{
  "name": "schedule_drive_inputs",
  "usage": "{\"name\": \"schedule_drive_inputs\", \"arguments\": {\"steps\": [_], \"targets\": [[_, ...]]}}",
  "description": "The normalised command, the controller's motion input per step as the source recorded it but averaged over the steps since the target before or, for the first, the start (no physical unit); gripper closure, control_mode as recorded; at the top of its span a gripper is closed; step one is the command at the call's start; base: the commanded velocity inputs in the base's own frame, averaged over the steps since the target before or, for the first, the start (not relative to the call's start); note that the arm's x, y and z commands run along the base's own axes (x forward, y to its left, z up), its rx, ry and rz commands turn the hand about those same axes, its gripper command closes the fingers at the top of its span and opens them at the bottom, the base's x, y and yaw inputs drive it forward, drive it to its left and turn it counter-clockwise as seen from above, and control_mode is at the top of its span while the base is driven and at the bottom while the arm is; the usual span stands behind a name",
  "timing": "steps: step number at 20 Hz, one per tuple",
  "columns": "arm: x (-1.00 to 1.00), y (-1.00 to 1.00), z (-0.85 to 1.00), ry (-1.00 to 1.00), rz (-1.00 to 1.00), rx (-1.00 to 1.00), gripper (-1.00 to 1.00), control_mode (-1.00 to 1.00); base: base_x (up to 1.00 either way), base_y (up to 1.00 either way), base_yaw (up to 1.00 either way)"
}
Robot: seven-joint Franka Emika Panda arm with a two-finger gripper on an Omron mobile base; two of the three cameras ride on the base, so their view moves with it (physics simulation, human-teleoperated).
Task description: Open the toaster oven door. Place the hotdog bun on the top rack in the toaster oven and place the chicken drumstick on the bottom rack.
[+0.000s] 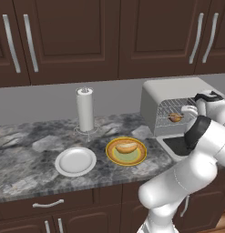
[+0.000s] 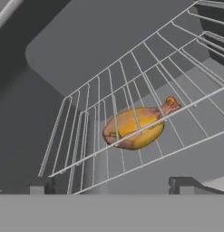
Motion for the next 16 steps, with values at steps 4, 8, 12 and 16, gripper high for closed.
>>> {"name": "schedule_drive_inputs", "arguments": {"steps": [4, 8, 12, 16], "targets": [[0.15, -0.05, -0.05, -0.01, 0.00, 0.00, -1.00, -1.00, 0.00, 0.00, 0.00], [0.18, -0.05, 0.00, 0.00, 0.00, 0.00, -1.00, -1.00, 0.00, 0.00, 0.00], [0.22, -0.03, -0.02, 0.00, 0.00, 0.02, -1.00, -1.00, 0.00, 0.00, 0.00], [0.19, -0.04, -0.03, -0.01, 0.00, 0.03, -1.00, -1.00, 0.00, 0.00, 0.00]]}}
